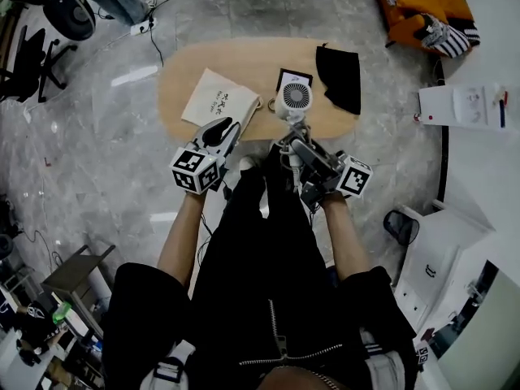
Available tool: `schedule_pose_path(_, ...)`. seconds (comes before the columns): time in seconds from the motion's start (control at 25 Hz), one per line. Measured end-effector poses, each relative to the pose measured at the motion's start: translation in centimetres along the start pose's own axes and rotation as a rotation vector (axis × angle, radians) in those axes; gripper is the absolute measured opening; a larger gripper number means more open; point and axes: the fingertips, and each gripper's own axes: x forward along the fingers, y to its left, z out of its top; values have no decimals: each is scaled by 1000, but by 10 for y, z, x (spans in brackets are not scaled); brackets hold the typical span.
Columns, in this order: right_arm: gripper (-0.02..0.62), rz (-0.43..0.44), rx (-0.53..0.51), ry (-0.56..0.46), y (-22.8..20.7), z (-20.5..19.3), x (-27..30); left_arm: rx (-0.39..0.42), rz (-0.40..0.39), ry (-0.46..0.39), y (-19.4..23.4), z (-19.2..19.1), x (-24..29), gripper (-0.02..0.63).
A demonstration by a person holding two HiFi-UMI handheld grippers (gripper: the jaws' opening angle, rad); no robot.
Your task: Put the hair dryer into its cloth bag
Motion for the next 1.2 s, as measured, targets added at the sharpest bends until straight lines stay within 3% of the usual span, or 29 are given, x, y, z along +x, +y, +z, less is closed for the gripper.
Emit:
schedule_pose_path(0.44, 262, 4, -36, 151, -56, 44, 30, -18, 96, 33, 41, -18, 54, 98)
schedule_pose_path(0.64, 262, 13, -14, 163, -86, 49, 39, -4, 132, 54, 67, -39, 68, 105)
schedule_pose_path(0.88, 262, -11, -14, 167, -123, 41, 45, 27, 160, 141, 98, -83, 83, 115)
schedule_pose_path(1.2, 262, -37, 16, 149, -167, 8, 41, 65, 137, 243, 131, -143, 103, 144)
